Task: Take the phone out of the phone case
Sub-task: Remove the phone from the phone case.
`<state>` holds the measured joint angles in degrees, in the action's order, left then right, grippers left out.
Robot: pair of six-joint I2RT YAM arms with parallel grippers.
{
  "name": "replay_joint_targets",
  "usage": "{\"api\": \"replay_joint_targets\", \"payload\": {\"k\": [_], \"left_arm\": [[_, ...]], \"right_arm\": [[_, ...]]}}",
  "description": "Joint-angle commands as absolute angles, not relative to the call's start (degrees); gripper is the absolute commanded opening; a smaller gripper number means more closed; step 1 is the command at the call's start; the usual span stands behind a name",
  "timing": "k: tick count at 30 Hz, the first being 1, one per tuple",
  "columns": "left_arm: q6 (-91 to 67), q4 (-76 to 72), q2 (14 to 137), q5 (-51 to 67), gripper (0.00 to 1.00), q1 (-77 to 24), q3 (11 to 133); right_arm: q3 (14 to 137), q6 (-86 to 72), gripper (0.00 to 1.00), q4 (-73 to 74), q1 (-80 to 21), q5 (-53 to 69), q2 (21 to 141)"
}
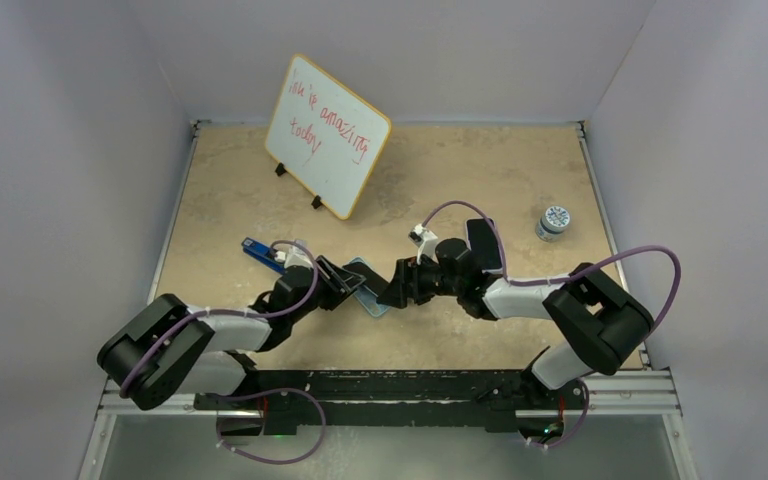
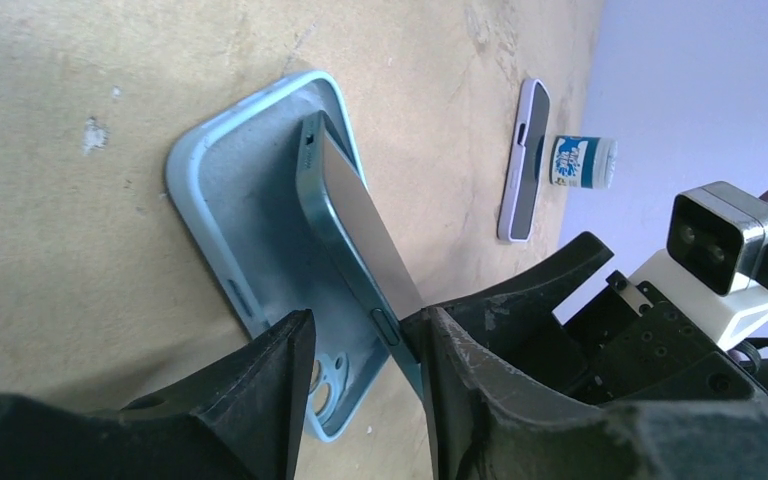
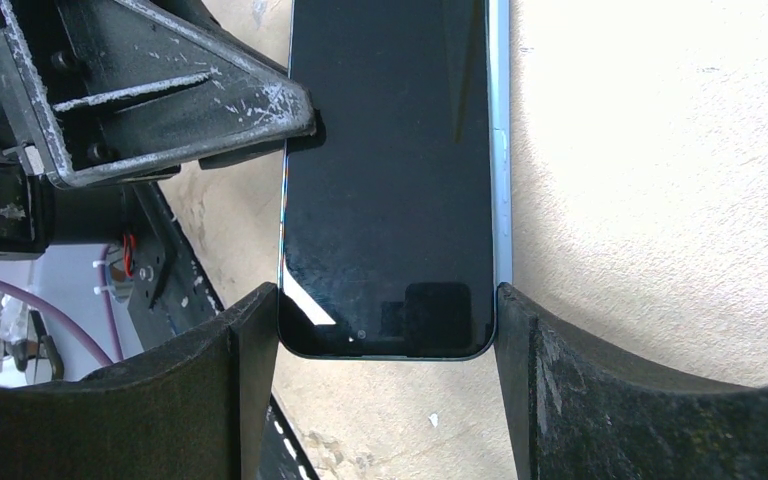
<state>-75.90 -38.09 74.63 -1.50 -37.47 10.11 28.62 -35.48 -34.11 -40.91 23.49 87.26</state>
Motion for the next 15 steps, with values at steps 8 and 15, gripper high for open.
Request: {"api": "replay_joint_targets", "payload": {"k": [8, 15], "left_arm": [[-78.3, -44.5, 77.5, -2.1, 0.31, -38.9, 13.4], [-77.7, -44.8, 75.7, -2.4, 0.03, -38.9, 12.6]], "right_arm": [[31.5, -32.0, 0.00, -33.6, -43.8, 18.7, 86.9], [33.1, -29.4, 0.00, -29.5, -45.4, 16.2, 85.8]]}}
